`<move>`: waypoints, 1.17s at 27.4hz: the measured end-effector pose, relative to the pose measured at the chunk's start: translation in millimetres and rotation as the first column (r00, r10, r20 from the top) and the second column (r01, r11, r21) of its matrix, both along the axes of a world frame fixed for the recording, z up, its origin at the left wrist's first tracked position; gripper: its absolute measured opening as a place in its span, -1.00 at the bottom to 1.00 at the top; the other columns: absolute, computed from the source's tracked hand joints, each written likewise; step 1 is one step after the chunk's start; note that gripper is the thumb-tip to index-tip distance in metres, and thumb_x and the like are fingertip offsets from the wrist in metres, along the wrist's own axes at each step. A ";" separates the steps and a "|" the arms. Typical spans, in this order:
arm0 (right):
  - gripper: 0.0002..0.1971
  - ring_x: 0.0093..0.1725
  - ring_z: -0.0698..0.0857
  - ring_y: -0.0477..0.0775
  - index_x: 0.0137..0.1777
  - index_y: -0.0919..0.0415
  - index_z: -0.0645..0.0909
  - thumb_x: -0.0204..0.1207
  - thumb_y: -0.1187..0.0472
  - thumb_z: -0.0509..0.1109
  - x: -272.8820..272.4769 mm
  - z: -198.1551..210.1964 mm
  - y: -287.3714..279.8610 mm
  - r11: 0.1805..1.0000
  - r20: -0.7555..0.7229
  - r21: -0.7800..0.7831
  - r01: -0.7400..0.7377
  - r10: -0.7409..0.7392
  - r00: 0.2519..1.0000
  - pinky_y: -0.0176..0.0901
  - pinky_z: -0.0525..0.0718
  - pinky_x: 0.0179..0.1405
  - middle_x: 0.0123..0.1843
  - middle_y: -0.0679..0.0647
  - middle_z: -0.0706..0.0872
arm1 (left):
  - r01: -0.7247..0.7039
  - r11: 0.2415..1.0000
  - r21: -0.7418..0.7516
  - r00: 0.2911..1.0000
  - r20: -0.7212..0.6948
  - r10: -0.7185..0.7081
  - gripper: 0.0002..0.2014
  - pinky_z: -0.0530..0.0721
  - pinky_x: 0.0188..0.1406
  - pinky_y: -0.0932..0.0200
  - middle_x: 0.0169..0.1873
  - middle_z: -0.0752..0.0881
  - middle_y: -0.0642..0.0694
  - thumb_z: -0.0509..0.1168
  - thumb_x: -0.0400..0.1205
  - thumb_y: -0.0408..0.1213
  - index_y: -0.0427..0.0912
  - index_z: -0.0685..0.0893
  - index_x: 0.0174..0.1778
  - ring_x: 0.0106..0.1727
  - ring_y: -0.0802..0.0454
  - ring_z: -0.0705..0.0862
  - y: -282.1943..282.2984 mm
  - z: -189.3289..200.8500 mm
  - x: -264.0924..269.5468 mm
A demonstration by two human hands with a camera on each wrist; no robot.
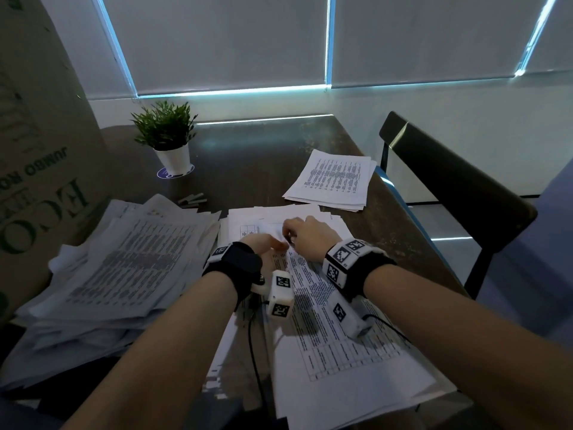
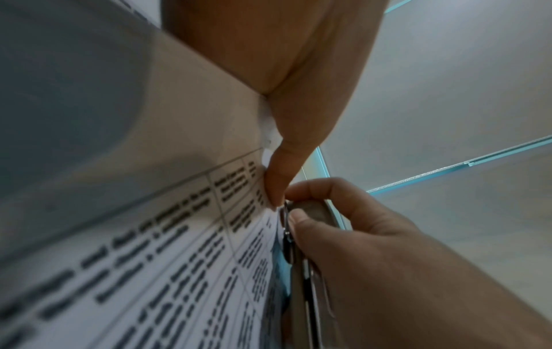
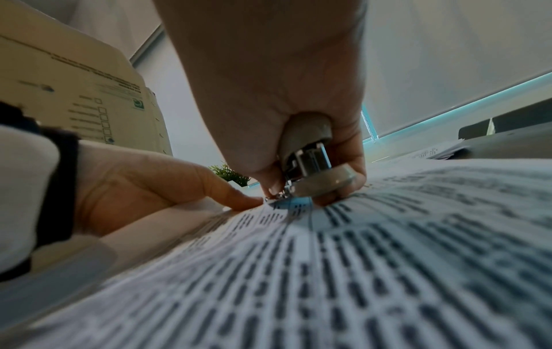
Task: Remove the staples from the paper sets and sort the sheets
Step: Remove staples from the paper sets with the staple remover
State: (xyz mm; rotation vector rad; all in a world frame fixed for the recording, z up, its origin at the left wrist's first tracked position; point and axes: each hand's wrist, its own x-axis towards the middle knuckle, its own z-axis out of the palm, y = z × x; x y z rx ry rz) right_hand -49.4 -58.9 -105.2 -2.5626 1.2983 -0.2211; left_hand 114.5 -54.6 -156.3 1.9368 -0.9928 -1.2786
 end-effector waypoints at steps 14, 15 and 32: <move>-0.78 -0.44 0.64 0.22 0.19 0.15 0.64 0.76 0.31 0.15 -41.0 1.0 -27.2 0.593 0.592 0.771 -0.230 -0.538 0.600 -0.05 0.65 -0.53 -0.26 0.31 0.56 | -0.110 0.994 -0.020 0.993 0.033 0.111 -0.49 0.61 0.31 -0.20 0.18 0.71 -0.36 0.55 0.42 -0.31 -0.43 0.62 0.25 0.25 -0.29 0.67 16.9 24.6 -17.5; -0.77 -0.44 0.64 0.22 0.19 0.15 0.65 0.76 0.32 0.16 -42.5 -0.9 -28.4 0.600 0.609 0.763 -0.243 -0.540 0.581 -0.05 0.66 -0.52 -0.29 0.31 0.56 | -0.122 0.992 0.001 0.992 0.011 0.122 -0.50 0.62 0.29 -0.21 0.12 0.74 -0.34 0.56 0.41 -0.31 -0.42 0.63 0.22 0.19 -0.29 0.70 16.5 24.7 -16.7; -0.54 0.33 0.60 0.04 0.47 -0.04 0.61 0.64 0.37 0.31 -157.2 78.2 -32.1 0.956 -0.514 0.190 0.224 -0.098 0.852 -0.21 0.51 0.17 0.41 -0.04 0.62 | 0.191 0.971 0.144 0.981 -0.059 -0.185 -0.73 0.74 0.06 -0.16 0.06 0.72 -0.45 0.36 0.53 -0.54 -0.52 0.55 0.12 -0.03 -0.30 0.75 69.7 70.6 -17.7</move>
